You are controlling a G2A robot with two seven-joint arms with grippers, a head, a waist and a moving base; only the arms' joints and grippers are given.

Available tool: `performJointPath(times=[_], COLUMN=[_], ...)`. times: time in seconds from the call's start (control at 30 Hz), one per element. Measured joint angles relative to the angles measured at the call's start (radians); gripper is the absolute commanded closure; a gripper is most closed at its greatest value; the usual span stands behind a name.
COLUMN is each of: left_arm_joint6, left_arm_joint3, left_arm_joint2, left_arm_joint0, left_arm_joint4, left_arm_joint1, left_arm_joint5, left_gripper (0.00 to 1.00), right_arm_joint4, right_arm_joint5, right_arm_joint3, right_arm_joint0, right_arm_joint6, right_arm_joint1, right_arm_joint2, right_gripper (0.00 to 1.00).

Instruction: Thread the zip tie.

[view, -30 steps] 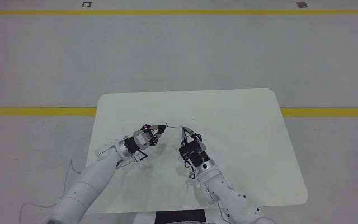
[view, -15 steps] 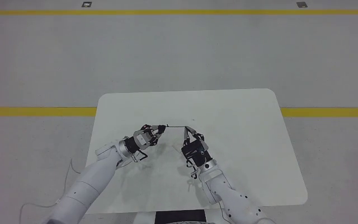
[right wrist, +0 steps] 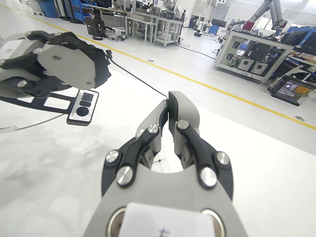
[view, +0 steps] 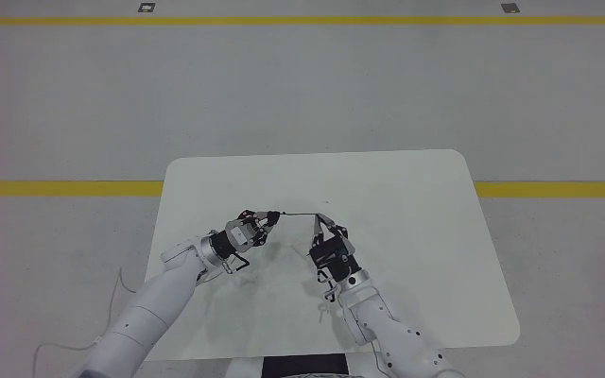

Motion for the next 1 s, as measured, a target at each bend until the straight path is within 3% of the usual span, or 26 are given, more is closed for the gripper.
performJointPath(times=[1.0], left_arm_joint6=[0.000], left_arm_joint3=[0.000], left_arm_joint2=[0.000], left_arm_joint0=[0.000], left_arm_joint4=[0.000], left_arm_joint1=[0.000], left_arm_joint5=[0.000], left_gripper=[1.00], right_arm_joint4=[0.000], right_arm_joint5=[0.002], right_arm_joint3=[-0.010], right_arm_joint0=[-0.023], right_arm_joint6=[-0.006], right_arm_joint1=[0.005], right_arm_joint2=[0.026], right_gripper=[1.00])
